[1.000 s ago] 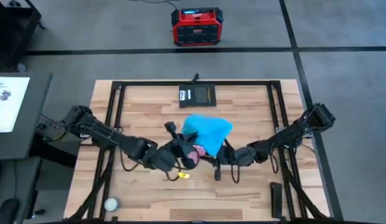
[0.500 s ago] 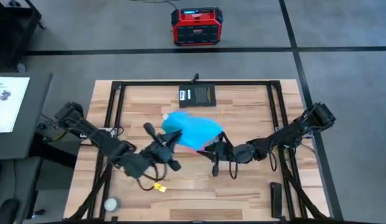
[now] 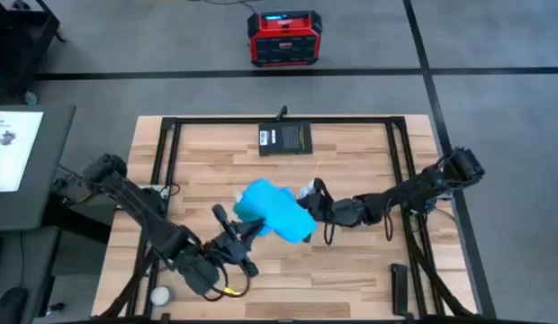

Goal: Apply microfiber cloth
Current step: Wipe the back of the cellphone with the microfiber cloth, then put the cellphone to the right of the spray bottle

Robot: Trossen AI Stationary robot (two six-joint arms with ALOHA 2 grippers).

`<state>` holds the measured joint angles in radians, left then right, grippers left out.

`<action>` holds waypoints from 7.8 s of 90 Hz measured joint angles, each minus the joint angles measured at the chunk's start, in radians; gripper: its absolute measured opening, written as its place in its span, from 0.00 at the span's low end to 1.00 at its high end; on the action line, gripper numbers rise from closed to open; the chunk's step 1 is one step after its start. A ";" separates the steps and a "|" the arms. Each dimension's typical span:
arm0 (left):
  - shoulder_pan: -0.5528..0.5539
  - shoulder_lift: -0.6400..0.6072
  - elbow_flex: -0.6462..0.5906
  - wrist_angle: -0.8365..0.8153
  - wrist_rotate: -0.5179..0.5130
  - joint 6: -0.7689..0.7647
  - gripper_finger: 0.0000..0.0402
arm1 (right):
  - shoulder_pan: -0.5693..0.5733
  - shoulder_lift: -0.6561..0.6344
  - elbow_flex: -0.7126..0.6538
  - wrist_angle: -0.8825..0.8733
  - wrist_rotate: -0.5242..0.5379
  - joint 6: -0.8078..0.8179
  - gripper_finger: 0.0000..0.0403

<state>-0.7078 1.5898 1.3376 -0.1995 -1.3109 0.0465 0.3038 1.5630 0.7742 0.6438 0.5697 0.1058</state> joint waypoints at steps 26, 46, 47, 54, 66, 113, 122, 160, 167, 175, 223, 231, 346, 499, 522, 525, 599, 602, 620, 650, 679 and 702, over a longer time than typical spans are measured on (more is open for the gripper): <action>0.006 0.016 0.000 -0.182 -0.004 -0.249 0.00 | -0.003 -0.065 0.000 0.003 -0.001 -0.039 0.02; 0.032 0.016 0.000 -0.224 -0.008 -0.306 0.00 | 0.004 -0.072 0.000 0.057 -0.020 -0.062 0.02; 0.034 0.016 0.000 -0.224 -0.007 -0.304 0.00 | 0.004 -0.072 0.001 0.057 -0.022 -0.062 0.02; 0.049 0.016 0.000 -0.224 -0.008 -0.301 0.00 | 0.011 -0.072 0.010 0.056 -0.030 -0.062 0.02; 0.081 0.016 0.000 -0.230 -0.002 -0.304 0.00 | 0.025 -0.072 0.034 0.059 -0.047 -0.069 0.02; 0.147 0.108 -0.002 -0.142 0.057 -0.254 0.00 | 0.044 -0.072 0.064 0.064 -0.041 -0.118 0.02; 0.153 0.049 -0.002 -0.114 0.055 -0.166 0.00 | 0.046 -0.072 0.065 0.066 -0.037 -0.118 0.02; 0.190 0.028 0.002 0.045 0.138 0.031 0.00 | 0.048 -0.071 0.065 0.046 -0.047 -0.114 0.02; 0.196 0.072 0.002 0.036 0.131 -0.024 0.00 | 0.049 -0.070 0.062 0.026 -0.044 -0.113 0.02; 0.201 0.095 0.002 0.038 0.118 -0.032 0.00 | 0.049 -0.070 0.060 0.006 -0.042 -0.106 0.02; 0.204 -0.085 -0.001 0.219 0.134 0.401 0.00 | 0.055 -0.074 0.067 0.039 -0.044 -0.087 0.02; 0.207 -0.098 -0.001 0.219 0.133 0.421 0.00 | 0.055 -0.073 0.066 0.029 -0.044 -0.080 0.02; -0.071 -0.217 -0.068 -0.611 -0.029 -0.421 0.00 | 0.083 -0.072 0.064 -0.064 -0.063 -0.091 0.02; -0.172 -0.175 -1.174 0.413 0.035 -1.225 0.00 | 0.089 -0.072 0.064 -0.140 -0.064 -0.080 0.03; -0.142 0.038 -1.191 0.637 0.048 -1.364 0.04 | 0.089 -0.072 0.064 -0.145 -0.049 -0.084 0.03; -0.138 0.063 -1.181 0.680 0.045 -1.336 0.06 | 0.089 -0.072 0.064 -0.145 -0.049 -0.085 0.03; -0.121 -0.709 -1.136 0.834 0.271 0.007 0.25 | 0.117 -0.127 0.064 -0.265 0.050 -0.128 0.03; -0.121 -0.729 -1.136 0.789 0.271 -0.016 0.25 | 0.131 -0.142 0.064 -0.315 0.083 -0.117 0.03; -0.121 -0.757 -1.136 0.730 0.272 -0.049 0.24 | 0.241 -0.230 0.063 -0.647 0.295 0.059 0.03; -0.121 -0.754 -1.136 0.734 0.274 -0.060 0.24 | 0.421 -0.264 0.061 -1.375 0.458 0.815 0.03; -0.121 -0.754 -1.136 0.733 0.274 -0.077 0.24 | 0.551 -0.247 -0.114 -1.543 0.405 1.394 0.03; -0.121 -0.754 -1.136 0.730 0.274 -0.097 0.24 | 0.561 -0.247 -0.240 -1.332 0.394 1.454 0.03</action>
<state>-0.8284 0.8356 0.2012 0.5305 -1.0374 -0.0505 0.8650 1.3163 0.5346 -0.6877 0.9634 1.5598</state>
